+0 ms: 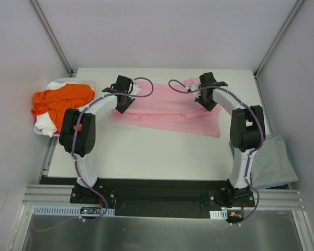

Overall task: Fold and stack the t-shirts
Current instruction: Fold the tshirt

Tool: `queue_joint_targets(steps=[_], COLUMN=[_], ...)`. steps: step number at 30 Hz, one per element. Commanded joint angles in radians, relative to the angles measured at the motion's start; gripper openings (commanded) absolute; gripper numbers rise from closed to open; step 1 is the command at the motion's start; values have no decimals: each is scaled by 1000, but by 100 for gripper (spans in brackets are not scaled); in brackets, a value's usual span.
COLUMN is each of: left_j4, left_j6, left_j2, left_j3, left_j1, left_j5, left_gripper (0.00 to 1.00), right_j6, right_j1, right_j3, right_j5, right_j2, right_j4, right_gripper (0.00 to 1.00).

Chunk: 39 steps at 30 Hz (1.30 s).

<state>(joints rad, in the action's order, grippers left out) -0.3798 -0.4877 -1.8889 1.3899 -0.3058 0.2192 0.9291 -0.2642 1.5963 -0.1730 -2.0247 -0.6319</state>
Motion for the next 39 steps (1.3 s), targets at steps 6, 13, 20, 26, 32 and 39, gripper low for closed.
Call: queue_joint_targets(steps=[6,13,20,26,32,39], left_j4=[-7,-7,-7,-7,-5,-7], left_j6=[3,0,-11,-5,-2,-5], left_j2=[-13,-48,-108,-130,-130,-118], left_j3=[44,109,195,215,219,201], left_j1=[7,7,7,7,7,7], left_j5=[42,65,91,95,92,86], left_gripper=[44,44,43,44,44,44], right_j6=[7,2,1,-1,-1,5], right_j1=[6,8,10,10,10,11], right_j3=[34,54,86,114,143,160], right_j5=[-13,-14,-13,-11,-8,-17], right_j2=[20,1,-8,-31,-63,-81], right_j4=[-9,-15,-22,-35,-41,-43], right_gripper=[1,1,1,1,1,1])
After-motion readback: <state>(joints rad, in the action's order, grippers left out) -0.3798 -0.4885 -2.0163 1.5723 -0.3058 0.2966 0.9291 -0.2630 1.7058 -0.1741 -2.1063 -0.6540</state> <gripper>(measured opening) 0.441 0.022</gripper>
